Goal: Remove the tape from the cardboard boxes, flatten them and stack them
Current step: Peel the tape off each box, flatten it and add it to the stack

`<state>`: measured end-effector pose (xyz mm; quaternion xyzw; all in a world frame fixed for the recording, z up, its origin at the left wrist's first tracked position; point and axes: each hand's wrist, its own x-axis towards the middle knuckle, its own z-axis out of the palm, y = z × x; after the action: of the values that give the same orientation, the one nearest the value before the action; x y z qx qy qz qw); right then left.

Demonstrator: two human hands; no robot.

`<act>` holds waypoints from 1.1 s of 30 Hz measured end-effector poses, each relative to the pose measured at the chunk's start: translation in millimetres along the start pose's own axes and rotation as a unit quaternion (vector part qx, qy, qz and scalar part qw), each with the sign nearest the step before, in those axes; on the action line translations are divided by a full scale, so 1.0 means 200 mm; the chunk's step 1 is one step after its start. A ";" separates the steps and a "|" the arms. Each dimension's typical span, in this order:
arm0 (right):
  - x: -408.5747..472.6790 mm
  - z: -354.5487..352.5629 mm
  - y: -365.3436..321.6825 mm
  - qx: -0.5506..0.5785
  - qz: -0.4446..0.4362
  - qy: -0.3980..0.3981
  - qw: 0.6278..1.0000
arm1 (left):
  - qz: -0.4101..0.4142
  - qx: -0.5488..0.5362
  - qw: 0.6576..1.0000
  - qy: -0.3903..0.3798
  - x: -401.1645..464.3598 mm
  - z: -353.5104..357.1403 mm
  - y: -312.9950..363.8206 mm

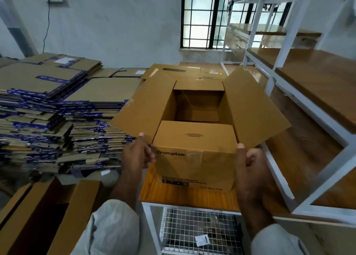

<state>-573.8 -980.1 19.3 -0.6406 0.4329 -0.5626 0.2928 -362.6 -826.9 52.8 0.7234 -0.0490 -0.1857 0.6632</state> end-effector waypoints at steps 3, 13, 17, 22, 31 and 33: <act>-0.03 0.08 -0.13 0.001 -0.109 -0.092 0.990 | 0.100 0.006 0.994 -0.052 -0.09 0.05 0.08; 0.47 0.52 -0.24 -0.417 -0.125 -0.422 0.795 | 0.316 0.276 0.902 -0.103 0.12 0.03 0.13; 0.47 0.50 -0.36 -0.424 -0.158 -0.397 0.798 | 0.233 0.132 0.952 -0.147 0.09 0.00 0.18; 0.38 0.27 -0.70 -0.332 -0.253 -0.227 0.880 | 0.172 -0.035 0.979 -0.106 0.13 -0.11 0.30; 0.14 -0.03 -0.80 -0.387 -0.087 -0.553 0.733 | 0.206 0.197 0.859 -0.425 0.03 -0.09 0.43; 0.06 0.02 -0.68 -0.447 -0.068 -0.571 0.685 | 0.229 0.316 0.775 -0.498 0.02 -0.06 0.37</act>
<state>-540.0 -929.4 142.3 -0.9207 0.3369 0.1535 0.1233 -341.5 -826.1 124.5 0.6660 -0.5926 -0.3365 0.3035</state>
